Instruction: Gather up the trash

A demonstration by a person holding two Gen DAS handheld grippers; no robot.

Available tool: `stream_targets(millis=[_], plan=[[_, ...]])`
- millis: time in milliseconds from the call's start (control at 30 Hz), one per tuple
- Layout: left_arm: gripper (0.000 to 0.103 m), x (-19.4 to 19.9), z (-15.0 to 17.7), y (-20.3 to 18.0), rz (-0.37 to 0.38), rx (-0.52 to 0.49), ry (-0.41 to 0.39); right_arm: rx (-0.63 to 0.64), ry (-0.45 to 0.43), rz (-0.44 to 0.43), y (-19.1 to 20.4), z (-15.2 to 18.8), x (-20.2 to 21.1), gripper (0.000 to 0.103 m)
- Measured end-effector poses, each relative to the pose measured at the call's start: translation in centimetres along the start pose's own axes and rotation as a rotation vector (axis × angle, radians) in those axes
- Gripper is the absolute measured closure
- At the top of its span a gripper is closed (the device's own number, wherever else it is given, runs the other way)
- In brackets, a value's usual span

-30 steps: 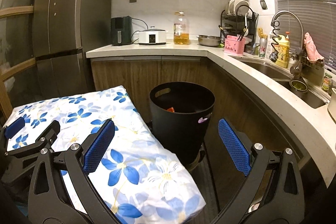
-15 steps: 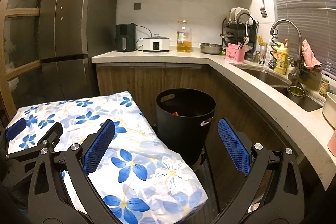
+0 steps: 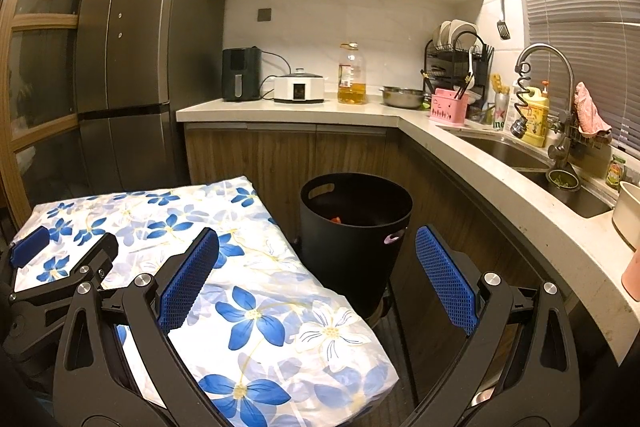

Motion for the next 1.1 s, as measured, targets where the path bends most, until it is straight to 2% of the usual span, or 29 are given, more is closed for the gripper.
stream_targets(millis=[1100], plan=[[0.006,-0.10,0.01,0.22,0.001,0.003,0.003,-0.002,0.001,-0.006,0.24,-0.13,0.17,0.005]])
Point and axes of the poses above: each gripper's, at about its wrist camera, not at the fingertips, and x roughly against the way its jaws point, y to its left, z to its underside, the point moved 5 cm from there along -x, roughly the way its jaws point, and after that the axes turned 12 degrees about -x, right-handed, at the moved point
